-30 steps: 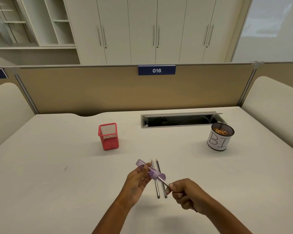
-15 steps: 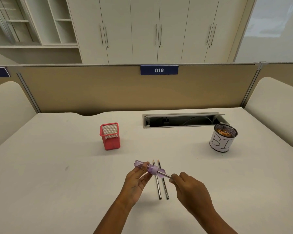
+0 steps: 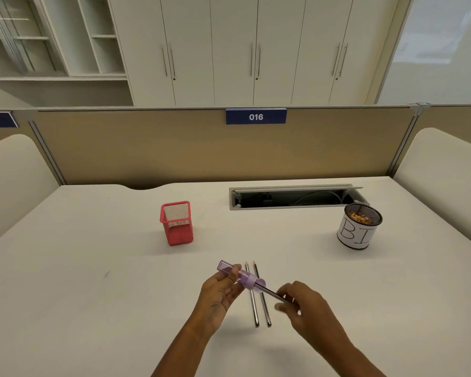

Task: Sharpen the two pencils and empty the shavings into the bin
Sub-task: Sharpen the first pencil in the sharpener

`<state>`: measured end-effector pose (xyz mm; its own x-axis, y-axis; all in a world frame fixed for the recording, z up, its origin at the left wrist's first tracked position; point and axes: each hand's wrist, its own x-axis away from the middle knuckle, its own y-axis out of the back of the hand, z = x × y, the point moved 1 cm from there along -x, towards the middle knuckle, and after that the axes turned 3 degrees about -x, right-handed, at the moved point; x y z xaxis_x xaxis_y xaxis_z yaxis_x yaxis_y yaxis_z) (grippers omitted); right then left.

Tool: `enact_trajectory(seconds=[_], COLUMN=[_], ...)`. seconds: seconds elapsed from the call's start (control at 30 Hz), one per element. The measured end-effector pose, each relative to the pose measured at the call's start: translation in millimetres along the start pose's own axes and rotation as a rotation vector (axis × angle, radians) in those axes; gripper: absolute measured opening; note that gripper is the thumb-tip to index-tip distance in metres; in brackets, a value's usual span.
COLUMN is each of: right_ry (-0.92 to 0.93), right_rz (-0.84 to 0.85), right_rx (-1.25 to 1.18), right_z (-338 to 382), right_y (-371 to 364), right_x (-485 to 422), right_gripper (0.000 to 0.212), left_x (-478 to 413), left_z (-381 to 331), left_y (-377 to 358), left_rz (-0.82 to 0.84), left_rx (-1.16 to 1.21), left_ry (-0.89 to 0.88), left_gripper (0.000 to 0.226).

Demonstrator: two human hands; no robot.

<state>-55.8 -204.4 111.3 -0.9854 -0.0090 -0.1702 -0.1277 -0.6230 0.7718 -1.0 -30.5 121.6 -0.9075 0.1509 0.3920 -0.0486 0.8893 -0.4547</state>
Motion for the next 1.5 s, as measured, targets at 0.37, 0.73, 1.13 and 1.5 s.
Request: enact_trajectory(seconds=[0.37,0.73,1.13,1.5], right_ry=[-0.92,0.054,-0.938,0.146], right_rz=[0.464,-0.131,0.495,-0.193], right_rx=[-1.246,0.207,-1.201,0.254], right_z=[8.2,3.4,12.1,-1.7], right_y=[6.2,-3.5,5.9,-4.9], right_x=[2.4,0.1,-7.2,-14.1], right_gripper=[0.033,0.008,0.032,0.016], left_x=[-1.0,-3.9,-3.3,-5.4], left_z=[1.6,2.0,-5.4,-4.4], left_y=[-1.5,-2.7,-2.2,-11.3], left_rz=[0.099,0.031,0.082,0.027], left_rx=[-0.101,0.059,-0.077,0.073], left_ry=[0.041,0.04,0.053,0.027], left_gripper=[0.014,0.017,0.014,0.014])
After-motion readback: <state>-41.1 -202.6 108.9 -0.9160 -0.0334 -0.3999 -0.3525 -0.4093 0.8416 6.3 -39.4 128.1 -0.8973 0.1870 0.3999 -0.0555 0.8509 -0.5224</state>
